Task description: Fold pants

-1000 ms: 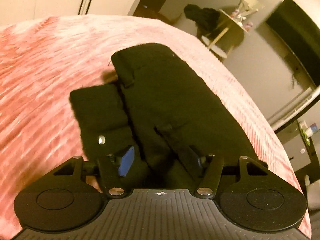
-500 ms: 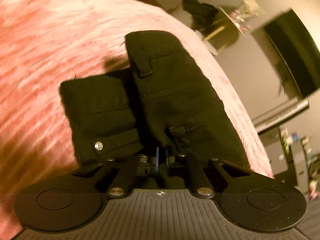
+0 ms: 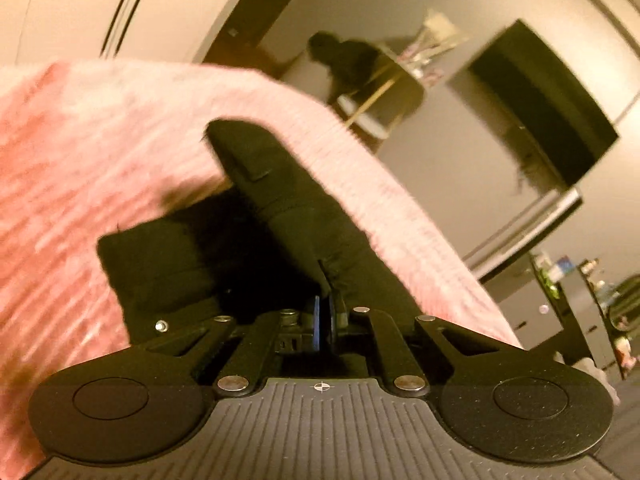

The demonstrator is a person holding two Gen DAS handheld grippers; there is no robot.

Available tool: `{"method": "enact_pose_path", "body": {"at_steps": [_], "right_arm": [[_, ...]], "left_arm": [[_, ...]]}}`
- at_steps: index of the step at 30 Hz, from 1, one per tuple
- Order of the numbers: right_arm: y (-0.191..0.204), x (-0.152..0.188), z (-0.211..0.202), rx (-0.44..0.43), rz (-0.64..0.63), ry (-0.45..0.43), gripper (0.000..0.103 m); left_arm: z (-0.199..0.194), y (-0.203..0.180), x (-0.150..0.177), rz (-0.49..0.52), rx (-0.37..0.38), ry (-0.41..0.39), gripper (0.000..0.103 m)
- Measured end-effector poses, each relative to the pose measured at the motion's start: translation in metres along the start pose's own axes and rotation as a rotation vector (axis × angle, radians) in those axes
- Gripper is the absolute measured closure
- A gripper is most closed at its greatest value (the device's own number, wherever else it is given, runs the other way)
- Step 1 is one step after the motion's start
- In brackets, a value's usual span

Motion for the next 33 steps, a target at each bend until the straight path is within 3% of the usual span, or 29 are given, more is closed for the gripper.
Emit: {"method": "enact_pose_path", "body": {"at_steps": [2, 3, 4, 5, 6, 9, 10, 12, 15, 17, 18, 19, 21, 24, 27, 29, 30, 33], "right_arm": [[-0.014, 0.011, 0.016, 0.055, -0.020, 0.085, 0.097], [-0.018, 0.017, 0.024, 0.092, -0.033, 0.131, 0.093], [-0.025, 0.023, 0.033, 0.130, -0.034, 0.192, 0.080], [-0.032, 0.028, 0.038, 0.153, -0.009, 0.242, 0.079], [-0.040, 0.030, 0.038, 0.146, 0.025, 0.252, 0.078], [-0.053, 0.032, 0.033, 0.130, 0.117, 0.257, 0.059], [-0.053, 0.032, 0.032, 0.131, 0.124, 0.267, 0.056], [-0.054, 0.030, 0.026, 0.142, 0.112, 0.256, 0.056], [-0.042, 0.025, 0.016, 0.200, 0.096, 0.194, 0.056], [-0.036, 0.022, 0.002, 0.249, 0.068, 0.140, 0.056], [-0.031, 0.021, -0.004, 0.269, 0.051, 0.115, 0.056], [-0.024, 0.020, -0.011, 0.287, 0.033, 0.093, 0.056], [-0.010, 0.020, -0.024, 0.293, 0.005, 0.051, 0.056], [0.016, 0.021, -0.044, 0.261, -0.036, -0.005, 0.056], [0.050, 0.029, -0.052, 0.117, -0.092, 0.028, 0.056], [0.084, 0.042, -0.049, -0.020, -0.151, 0.102, 0.056], [0.100, 0.050, -0.047, -0.075, -0.174, 0.134, 0.056], [0.151, 0.076, -0.041, -0.225, -0.236, 0.231, 0.057]], "left_arm": [[-0.005, 0.007, 0.009, -0.004, -0.034, 0.044, 0.096], [-0.004, 0.013, 0.014, -0.013, -0.054, 0.076, 0.096], [-0.003, 0.019, 0.020, -0.017, -0.082, 0.111, 0.096], [-0.003, 0.024, 0.024, -0.027, -0.105, 0.140, 0.096], [-0.005, 0.030, 0.028, -0.056, -0.105, 0.149, 0.097], [-0.018, 0.035, 0.026, -0.098, -0.079, 0.114, 0.097], [-0.019, 0.035, 0.024, -0.089, -0.086, 0.110, 0.097], [-0.021, 0.036, 0.022, -0.079, -0.094, 0.113, 0.095], [-0.019, 0.040, 0.018, -0.109, -0.094, 0.107, 0.085], [-0.016, 0.044, 0.017, -0.110, -0.094, 0.104, 0.075], [-0.014, 0.046, 0.016, -0.108, -0.095, 0.108, 0.061], [-0.009, 0.047, 0.016, -0.112, -0.096, 0.113, 0.054], [-0.001, 0.051, 0.014, -0.134, -0.080, 0.122, 0.051], [0.002, 0.059, 0.010, -0.219, -0.026, 0.092, 0.053], [0.011, 0.064, 0.010, -0.235, -0.028, 0.100, 0.056], [0.017, 0.070, 0.013, -0.251, -0.052, 0.113, 0.071], [0.015, 0.074, 0.013, -0.275, -0.050, 0.102, 0.086], [0.000, 0.078, 0.014, -0.334, -0.011, 0.055, 0.093]]}}
Point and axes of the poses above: each gripper's, at about its wrist camera, not at the fingertips, and z roughly the way its jaws point, y to its left, x to its underside, the point moved 1 cm from there along z, roughly the way its jaws point, and after that the axes turned 11 degrees about x, right-handed, at the moved point
